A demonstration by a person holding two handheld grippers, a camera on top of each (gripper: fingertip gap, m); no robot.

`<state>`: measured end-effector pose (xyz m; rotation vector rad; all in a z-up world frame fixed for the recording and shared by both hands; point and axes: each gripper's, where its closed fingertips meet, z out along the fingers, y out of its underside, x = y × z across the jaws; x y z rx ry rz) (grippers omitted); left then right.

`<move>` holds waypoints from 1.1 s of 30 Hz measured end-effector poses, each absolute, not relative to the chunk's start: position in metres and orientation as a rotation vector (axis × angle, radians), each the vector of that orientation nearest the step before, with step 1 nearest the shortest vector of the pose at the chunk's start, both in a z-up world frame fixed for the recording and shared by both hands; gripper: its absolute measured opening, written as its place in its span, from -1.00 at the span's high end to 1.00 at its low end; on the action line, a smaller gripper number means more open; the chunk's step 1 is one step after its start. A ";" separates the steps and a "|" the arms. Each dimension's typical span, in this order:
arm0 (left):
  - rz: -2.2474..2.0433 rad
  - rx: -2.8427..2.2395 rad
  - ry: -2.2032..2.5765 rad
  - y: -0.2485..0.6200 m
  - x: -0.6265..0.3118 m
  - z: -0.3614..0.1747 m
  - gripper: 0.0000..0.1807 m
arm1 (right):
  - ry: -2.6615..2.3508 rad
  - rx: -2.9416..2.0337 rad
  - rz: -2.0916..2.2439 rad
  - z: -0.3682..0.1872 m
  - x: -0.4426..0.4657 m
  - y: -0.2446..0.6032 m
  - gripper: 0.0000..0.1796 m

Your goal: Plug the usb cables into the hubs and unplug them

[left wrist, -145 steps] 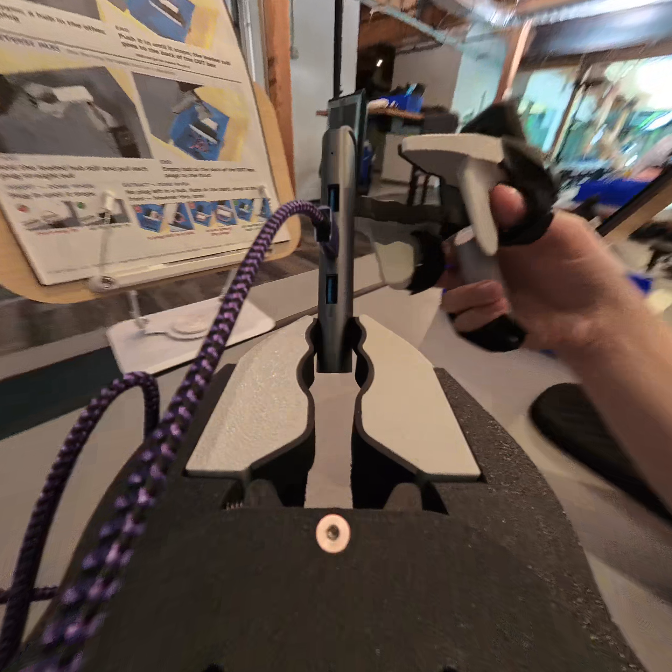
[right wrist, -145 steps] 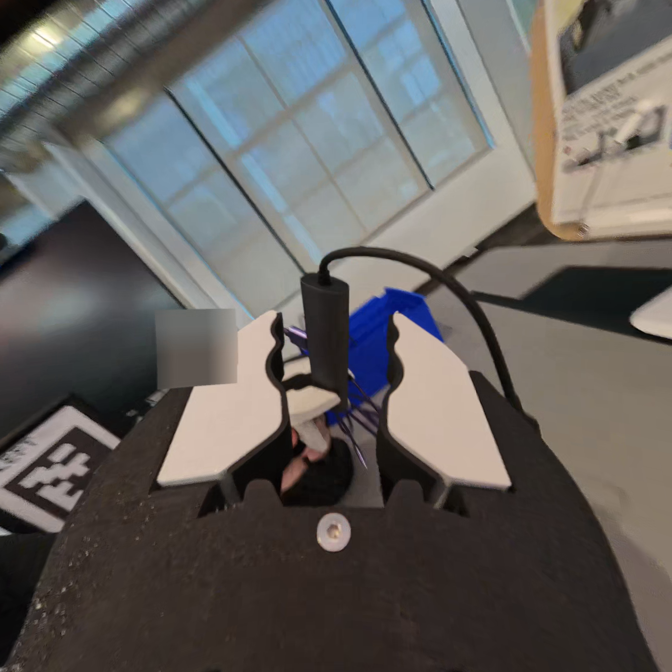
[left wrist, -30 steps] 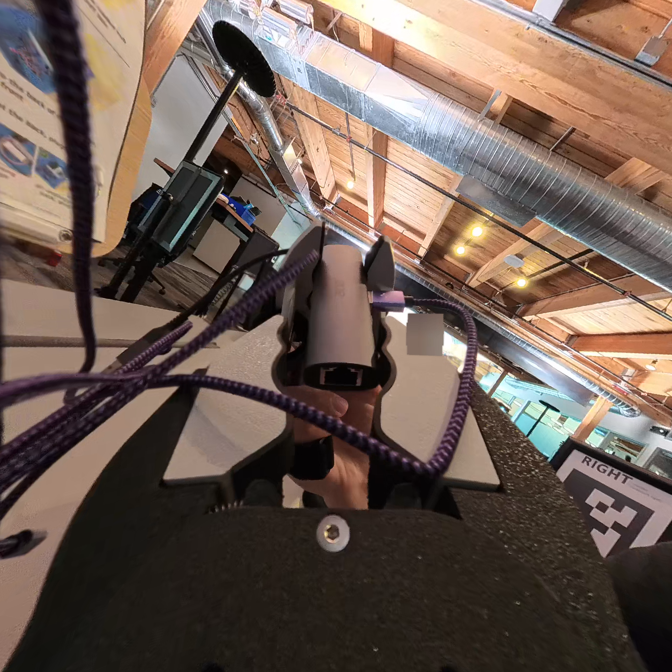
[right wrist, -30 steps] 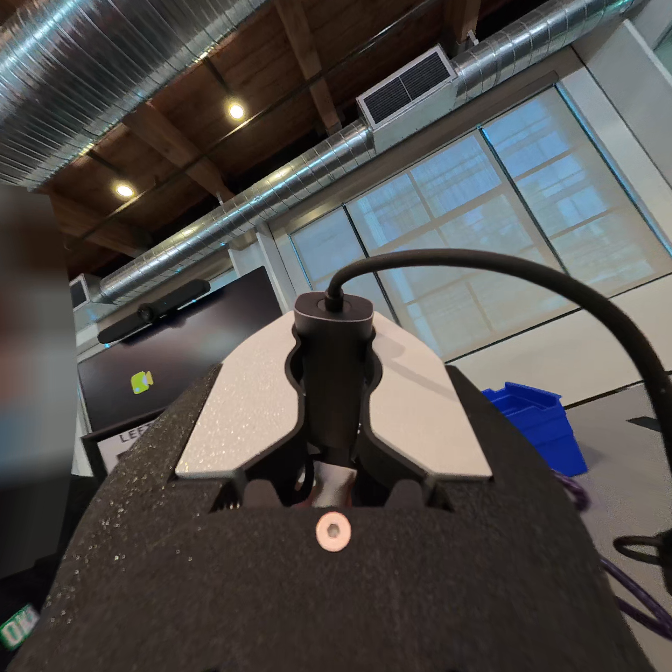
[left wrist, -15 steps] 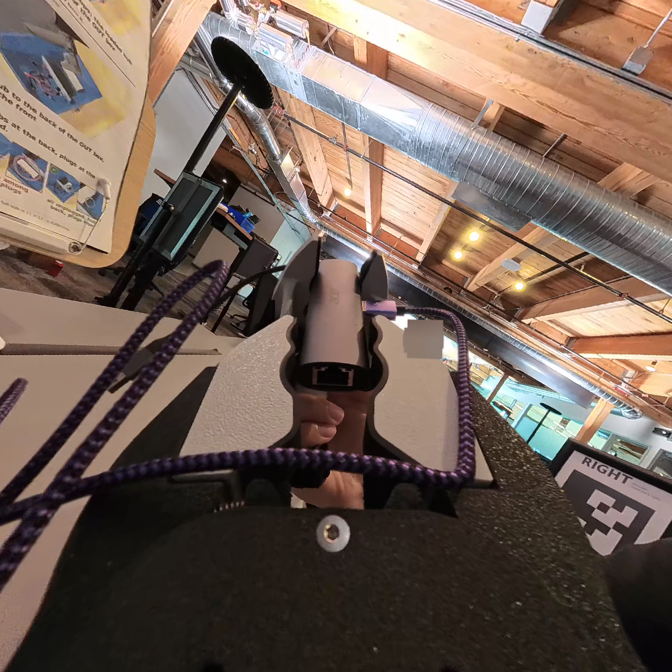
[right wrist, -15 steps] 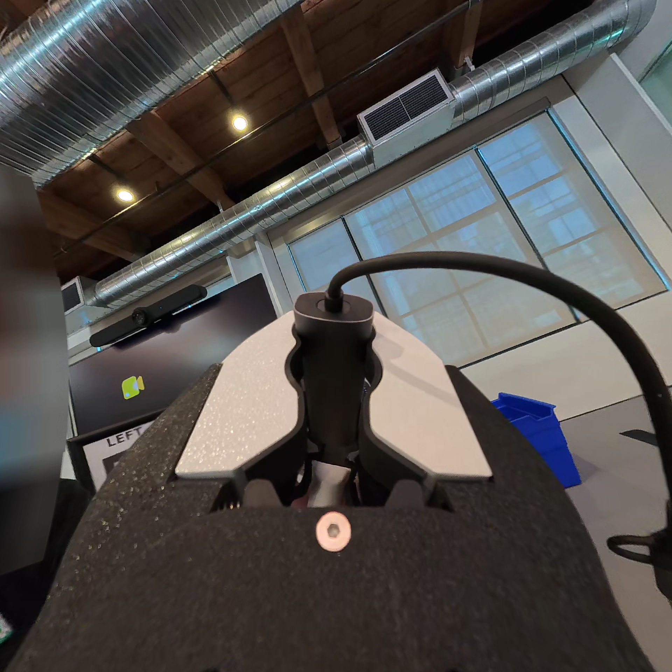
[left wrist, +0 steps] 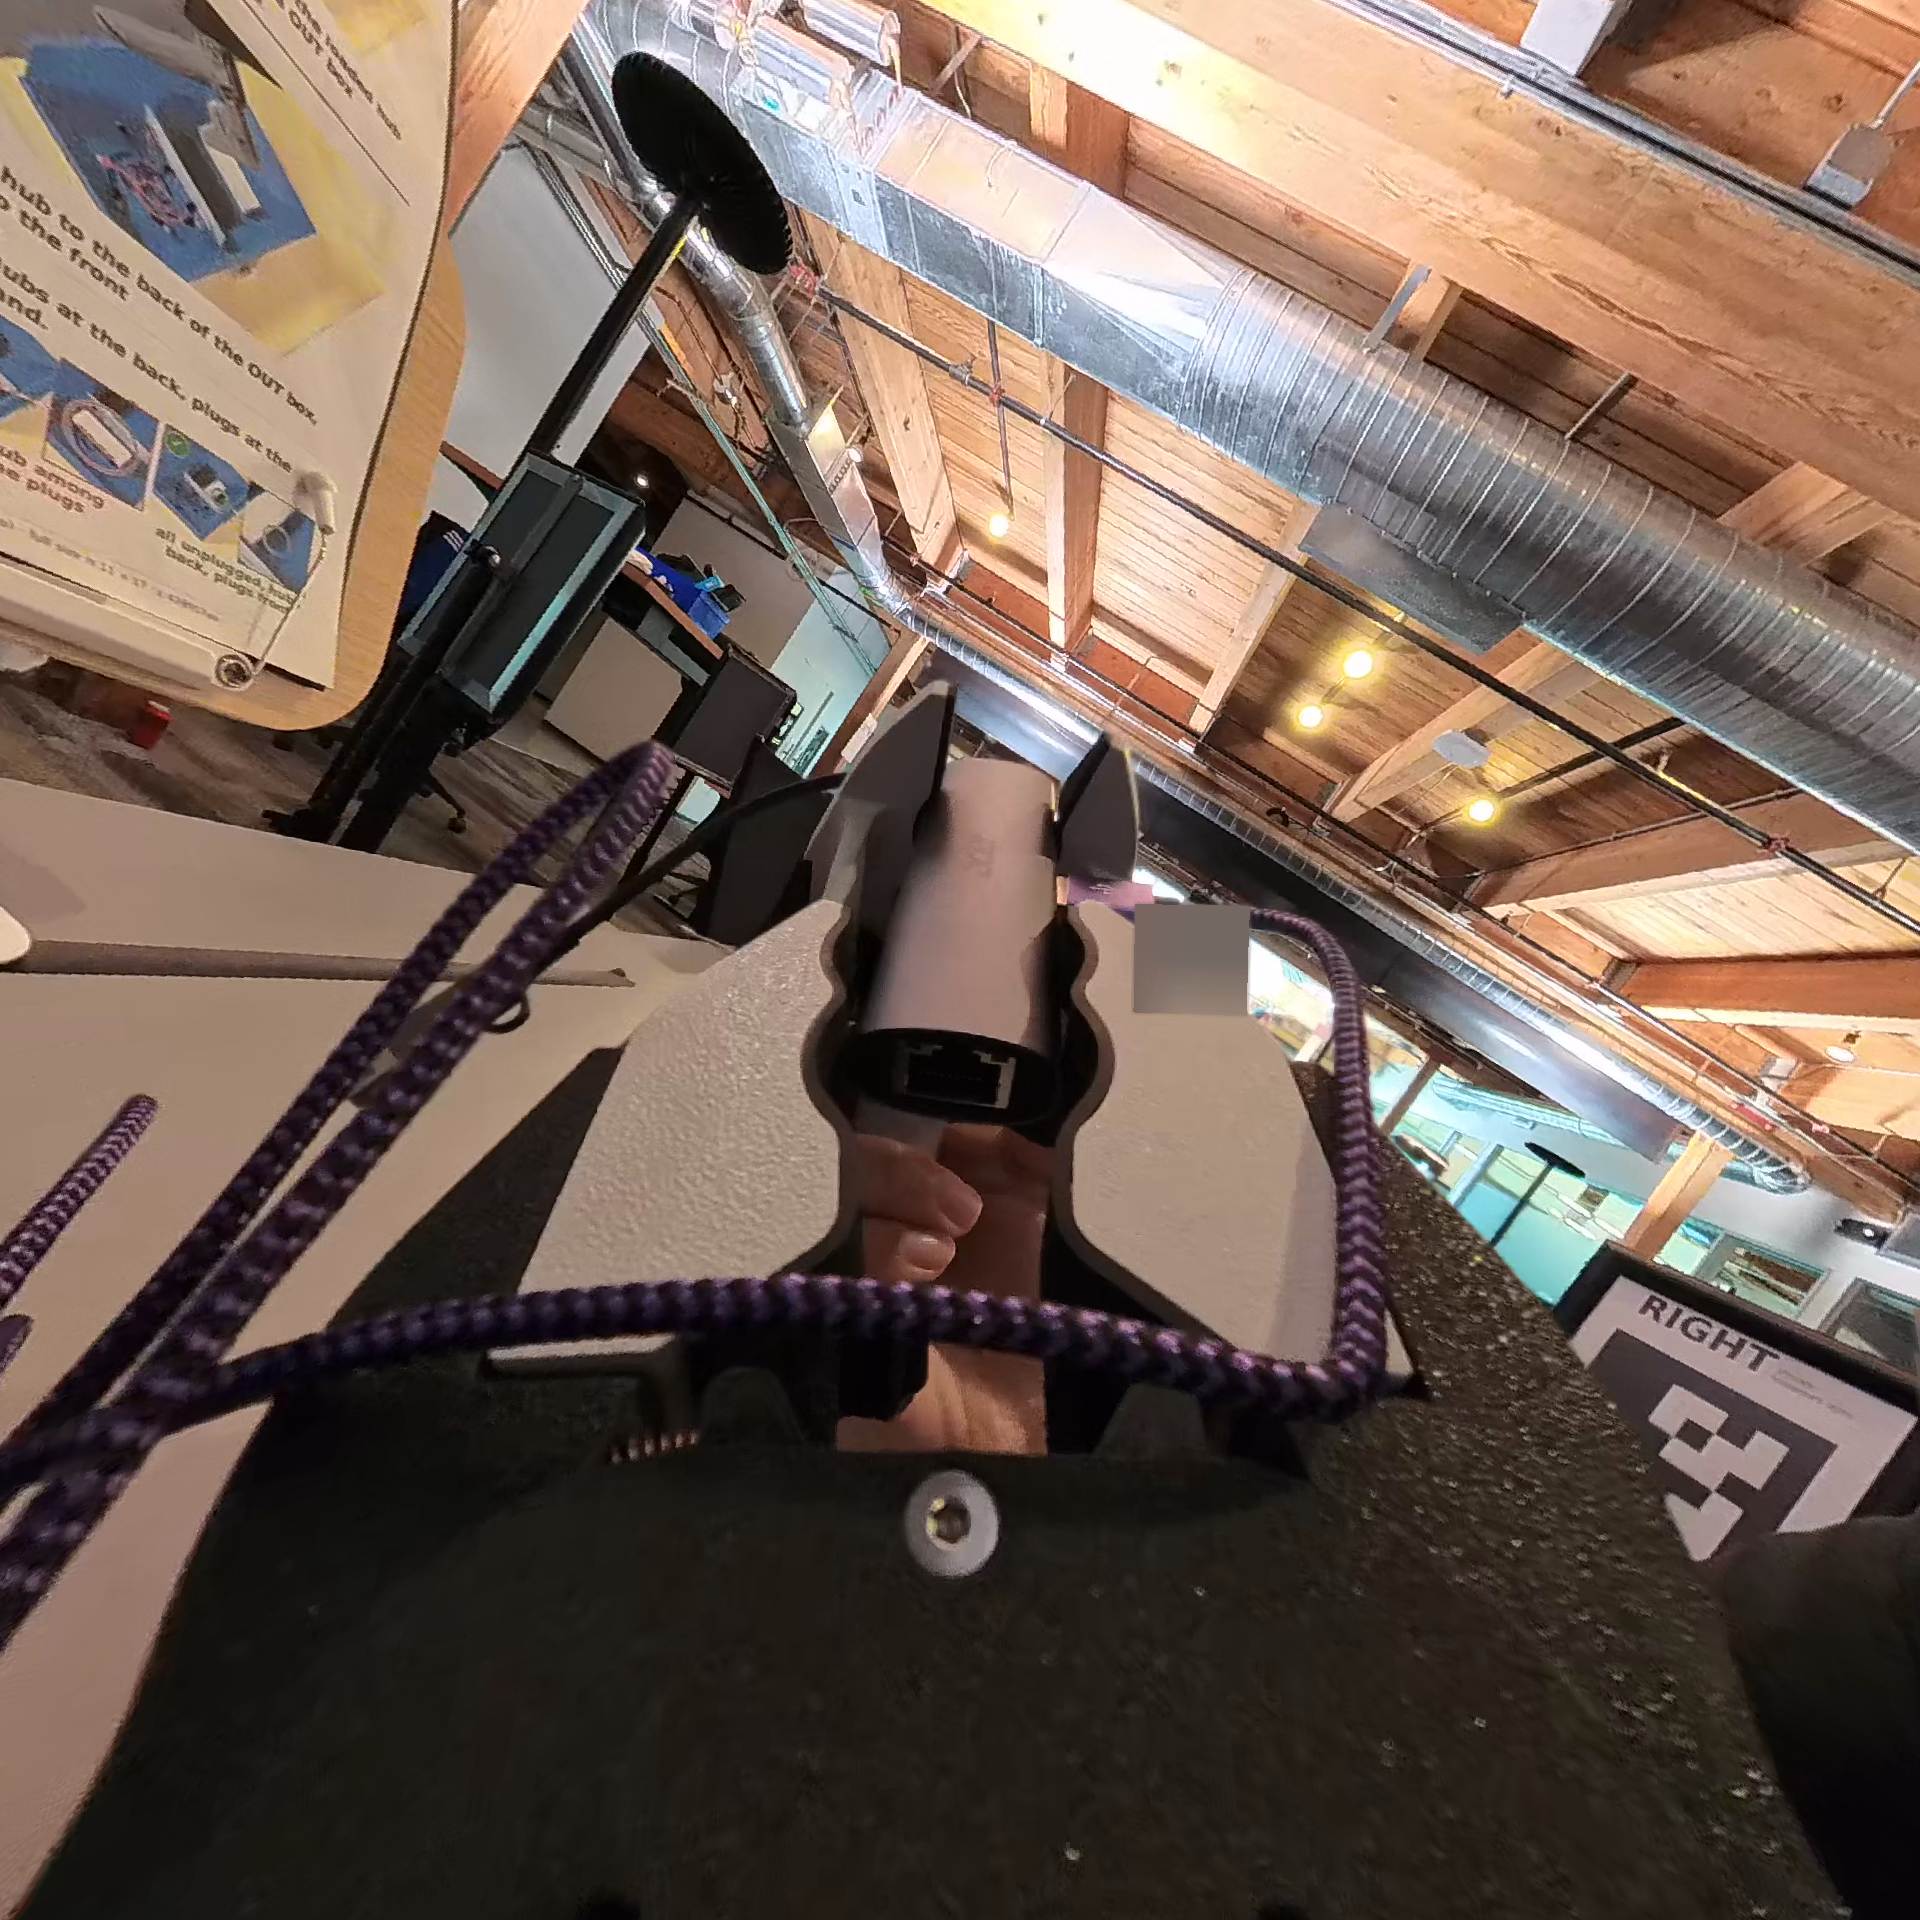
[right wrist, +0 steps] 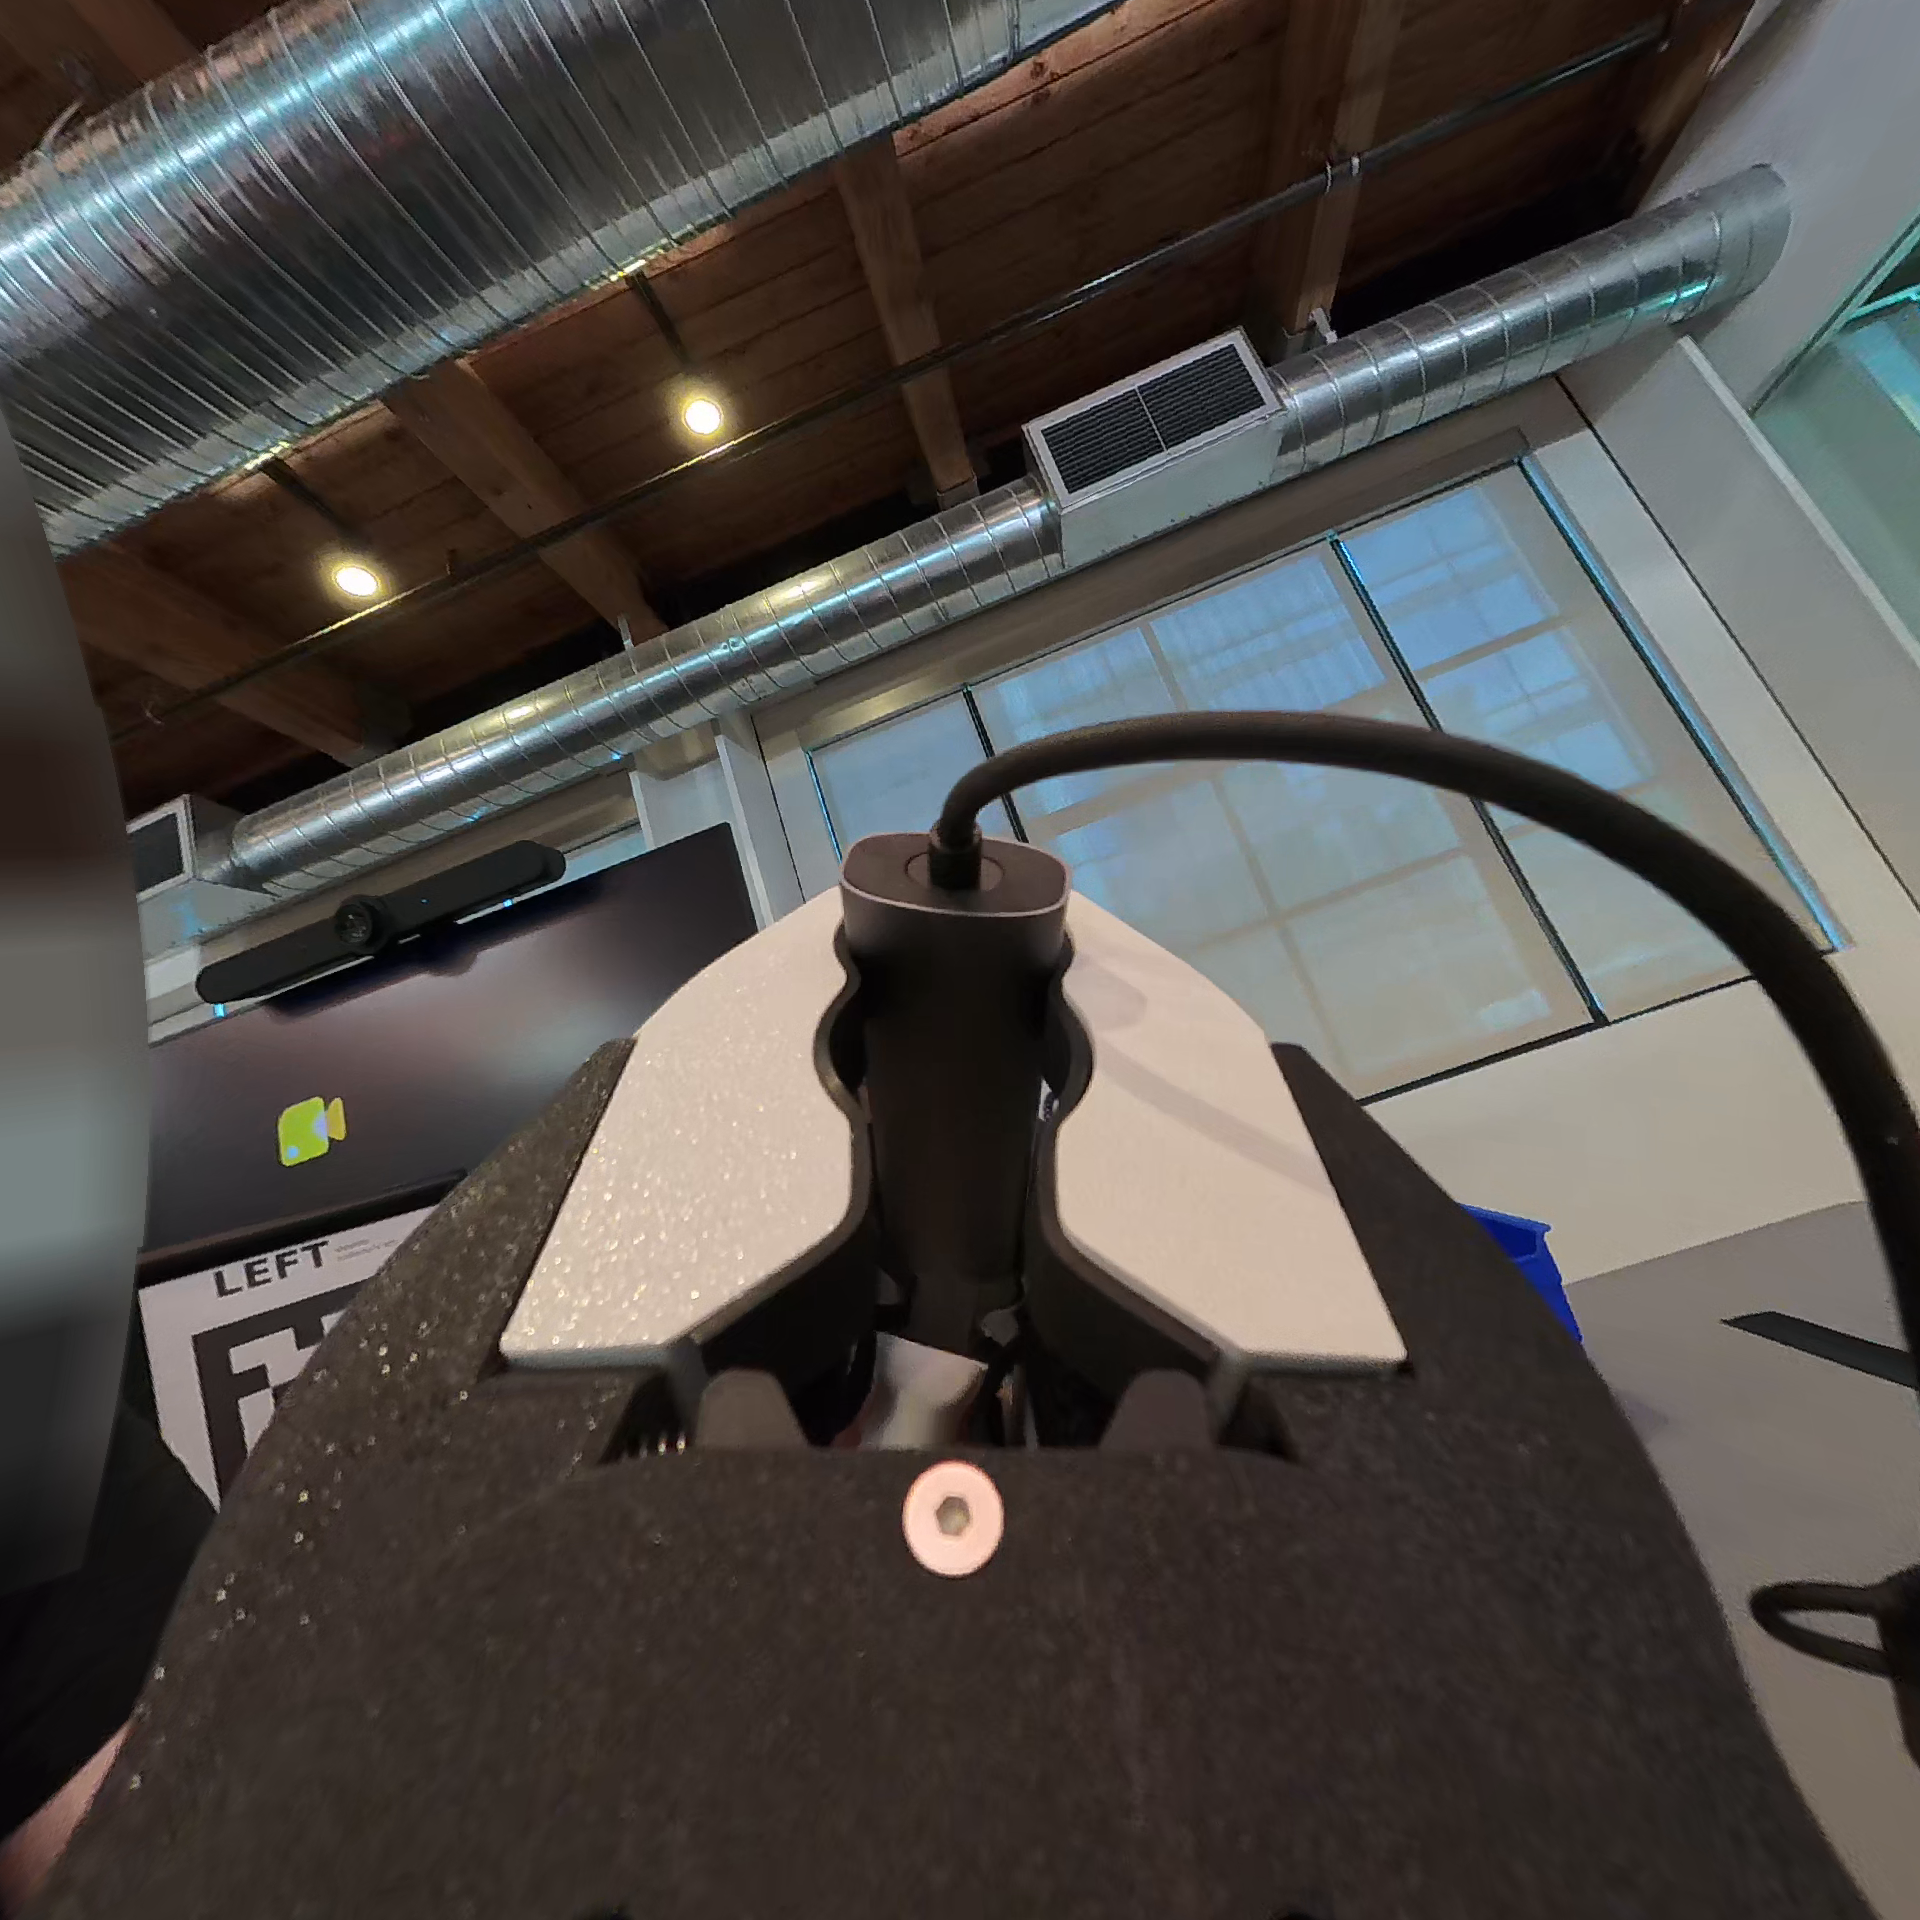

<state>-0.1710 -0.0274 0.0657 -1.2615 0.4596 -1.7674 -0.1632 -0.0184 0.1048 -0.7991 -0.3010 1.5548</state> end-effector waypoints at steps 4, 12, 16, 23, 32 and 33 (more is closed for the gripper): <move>-1.789 -1.261 0.473 -0.027 -0.173 0.064 0.60 | -0.302 -0.805 1.544 0.104 -0.165 -0.018 0.67; -1.796 -1.269 0.481 -0.027 -0.171 0.064 0.59 | -0.281 -0.793 1.539 0.104 -0.163 -0.018 0.67; -1.777 -1.285 0.502 -0.027 -0.170 0.062 0.59 | -0.268 -0.777 1.556 0.103 -0.161 -0.018 0.67; -1.799 -1.295 0.510 -0.027 -0.170 0.063 0.57 | -0.259 -0.757 1.572 0.105 -0.159 -0.018 0.67; -1.518 -1.285 0.538 -0.017 -0.189 0.068 0.60 | -0.276 -0.974 1.505 0.104 -0.154 -0.002 0.47; -1.480 -1.285 0.558 -0.018 -0.190 0.069 0.60 | -0.266 -1.021 1.520 0.102 -0.157 0.001 0.43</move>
